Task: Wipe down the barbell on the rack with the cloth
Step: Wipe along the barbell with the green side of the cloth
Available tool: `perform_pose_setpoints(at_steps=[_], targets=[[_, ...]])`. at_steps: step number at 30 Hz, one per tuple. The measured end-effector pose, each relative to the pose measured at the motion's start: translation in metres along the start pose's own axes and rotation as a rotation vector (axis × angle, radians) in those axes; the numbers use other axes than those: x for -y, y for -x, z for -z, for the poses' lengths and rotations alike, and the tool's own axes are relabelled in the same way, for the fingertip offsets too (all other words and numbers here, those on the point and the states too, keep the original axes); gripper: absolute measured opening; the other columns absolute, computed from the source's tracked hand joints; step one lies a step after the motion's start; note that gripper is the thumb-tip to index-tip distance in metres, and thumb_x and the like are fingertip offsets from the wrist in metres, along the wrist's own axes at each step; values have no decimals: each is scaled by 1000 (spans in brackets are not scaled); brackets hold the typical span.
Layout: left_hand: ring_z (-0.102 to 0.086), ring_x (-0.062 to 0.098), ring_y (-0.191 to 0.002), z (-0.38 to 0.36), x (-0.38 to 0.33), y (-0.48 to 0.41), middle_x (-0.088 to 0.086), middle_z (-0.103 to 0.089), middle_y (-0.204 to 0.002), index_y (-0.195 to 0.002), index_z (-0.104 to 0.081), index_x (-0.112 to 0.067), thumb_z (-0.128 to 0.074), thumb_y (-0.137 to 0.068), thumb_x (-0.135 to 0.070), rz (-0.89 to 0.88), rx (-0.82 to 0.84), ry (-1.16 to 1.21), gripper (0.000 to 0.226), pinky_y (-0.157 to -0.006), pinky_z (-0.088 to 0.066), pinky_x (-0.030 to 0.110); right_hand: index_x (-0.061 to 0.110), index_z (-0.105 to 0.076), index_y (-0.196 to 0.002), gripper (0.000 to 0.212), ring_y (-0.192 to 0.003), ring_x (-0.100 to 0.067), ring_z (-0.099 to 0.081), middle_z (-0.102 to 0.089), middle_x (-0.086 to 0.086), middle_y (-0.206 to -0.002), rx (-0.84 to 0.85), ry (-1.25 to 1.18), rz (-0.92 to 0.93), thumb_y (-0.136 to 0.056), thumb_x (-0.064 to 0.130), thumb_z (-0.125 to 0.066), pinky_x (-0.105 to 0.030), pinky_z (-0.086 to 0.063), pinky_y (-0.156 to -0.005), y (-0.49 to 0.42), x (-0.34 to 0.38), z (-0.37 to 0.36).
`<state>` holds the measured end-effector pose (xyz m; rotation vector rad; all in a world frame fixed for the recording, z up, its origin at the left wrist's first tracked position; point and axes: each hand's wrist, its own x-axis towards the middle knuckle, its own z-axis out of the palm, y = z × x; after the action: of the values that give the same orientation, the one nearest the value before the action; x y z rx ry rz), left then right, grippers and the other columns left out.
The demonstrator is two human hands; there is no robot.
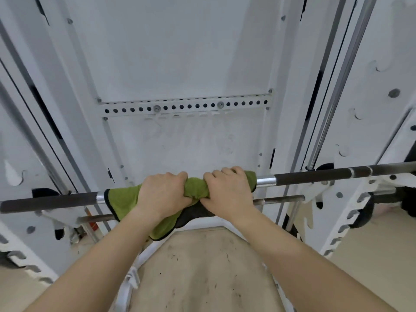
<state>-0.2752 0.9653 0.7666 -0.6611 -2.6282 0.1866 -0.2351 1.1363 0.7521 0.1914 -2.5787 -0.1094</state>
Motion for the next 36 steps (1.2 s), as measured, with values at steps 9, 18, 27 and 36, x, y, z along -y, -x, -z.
perform_pose_setpoints(at_steps=[9, 18, 27, 36], targets=[[-51, 22, -57, 0, -21, -12, -6, -41, -61, -77, -46, -23, -48, -83, -62, -25, 3, 5, 39, -48, -30, 29, 18, -56, -80, 32, -67, -25, -58, -60, 1, -69, 11, 82, 92, -64, 39, -74, -38, -41, -68, 4, -12, 2], [-47, 24, -57, 11, -99, -42, -5, -35, -60, -81, -47, -21, -49, -84, -58, -70, -15, -10, 37, -49, -28, 29, 19, -55, -79, 27, -70, -25, -58, -60, 2, -71, -15, 130, 48, -68, 39, -70, -39, -43, -71, 31, -92, 3], [-50, 23, -52, 1, -47, -10, -6, -45, -56, -75, -42, -21, -57, -76, -57, 69, -66, -53, 39, -45, -30, 28, 18, -59, -77, 24, -67, -26, -61, -64, 0, -68, 11, -12, 87, -67, 37, -69, -39, -41, -70, 10, -43, 5], [-57, 26, -56, 3, -87, -27, -2, -58, -63, -76, -49, -23, -54, -77, -64, 102, -55, -30, 42, -48, -31, 28, 17, -59, -86, 30, -75, -26, -62, -66, -1, -78, -20, -2, 125, -67, 35, -75, -40, -43, -71, 27, -82, 2]])
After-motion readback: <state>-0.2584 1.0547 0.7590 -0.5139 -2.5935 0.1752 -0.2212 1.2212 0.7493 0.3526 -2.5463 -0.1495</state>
